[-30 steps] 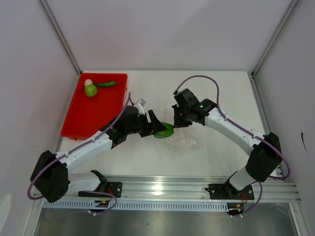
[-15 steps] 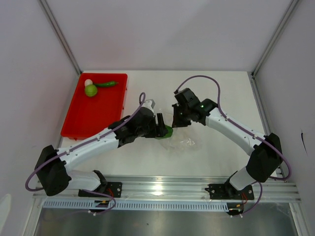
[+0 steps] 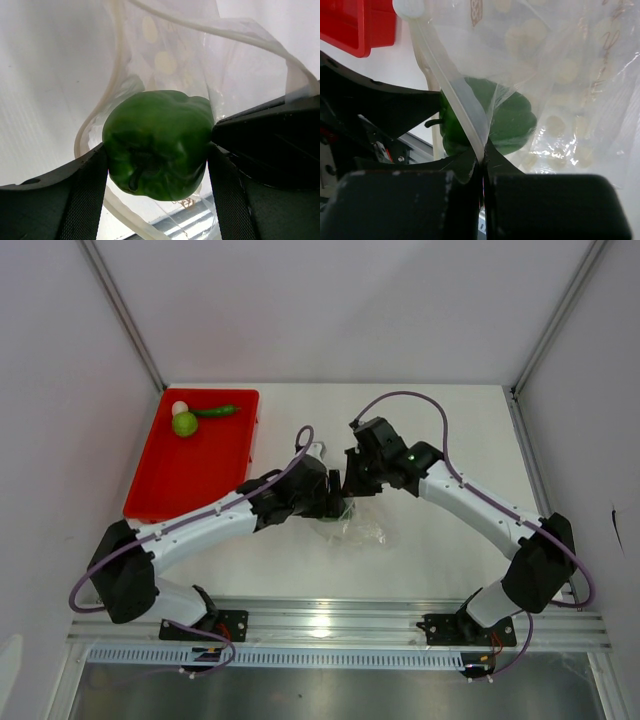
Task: Place the food in the zip-top bag and seal the zipper
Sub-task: Place the fake vegetable in the zipper food storage bag.
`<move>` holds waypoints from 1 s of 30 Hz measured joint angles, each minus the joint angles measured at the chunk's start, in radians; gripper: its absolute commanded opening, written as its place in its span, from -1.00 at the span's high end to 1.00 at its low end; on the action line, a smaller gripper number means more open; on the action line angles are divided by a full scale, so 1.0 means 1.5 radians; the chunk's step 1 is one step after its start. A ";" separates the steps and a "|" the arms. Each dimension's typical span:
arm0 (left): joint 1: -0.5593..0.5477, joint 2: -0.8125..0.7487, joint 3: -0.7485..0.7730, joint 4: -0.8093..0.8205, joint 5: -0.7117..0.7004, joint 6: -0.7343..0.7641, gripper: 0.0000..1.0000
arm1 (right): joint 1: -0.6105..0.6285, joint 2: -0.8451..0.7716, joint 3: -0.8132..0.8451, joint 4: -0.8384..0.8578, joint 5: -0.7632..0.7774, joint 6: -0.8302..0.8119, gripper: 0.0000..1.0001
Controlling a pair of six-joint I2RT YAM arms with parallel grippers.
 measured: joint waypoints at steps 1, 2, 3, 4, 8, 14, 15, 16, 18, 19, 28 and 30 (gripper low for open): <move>0.000 -0.005 -0.010 0.012 0.007 0.000 -0.34 | 0.001 -0.002 0.000 -0.001 -0.002 0.000 1.00; 0.000 -0.010 -0.019 0.024 0.014 0.000 -0.44 | 0.001 -0.003 0.000 -0.001 -0.004 0.000 1.00; 0.000 -0.014 -0.028 0.036 0.020 0.000 -0.51 | 0.001 -0.004 0.000 -0.002 -0.006 0.000 1.00; 0.000 -0.018 -0.036 0.045 0.024 0.000 -0.64 | 0.001 -0.005 0.000 -0.002 -0.008 0.000 1.00; -0.001 -0.034 -0.062 0.073 0.035 0.003 -0.86 | 0.002 -0.005 0.000 -0.003 -0.011 0.000 1.00; -0.001 -0.139 -0.125 0.121 0.038 0.030 -0.99 | 0.007 -0.016 -0.004 -0.003 -0.021 0.001 1.00; -0.001 -0.162 -0.128 0.124 0.037 0.034 -0.99 | 0.007 -0.020 -0.005 -0.003 -0.022 0.001 1.00; -0.001 -0.184 -0.130 0.126 0.036 0.036 -0.99 | 0.007 -0.025 -0.008 -0.003 -0.022 0.001 1.00; -0.001 -0.221 -0.132 0.132 0.034 0.043 -0.99 | 0.007 -0.033 -0.013 -0.003 -0.023 0.000 1.00; -0.001 -0.242 -0.137 0.141 0.034 0.047 -0.99 | 0.007 -0.038 -0.015 -0.003 -0.023 0.000 1.00; -0.002 -0.386 -0.235 0.145 -0.003 0.046 -0.79 | 0.007 -0.044 -0.023 -0.006 -0.024 0.000 1.00; -0.002 -0.382 -0.249 0.142 -0.009 0.045 -0.65 | 0.007 -0.046 -0.023 -0.006 -0.025 0.000 1.00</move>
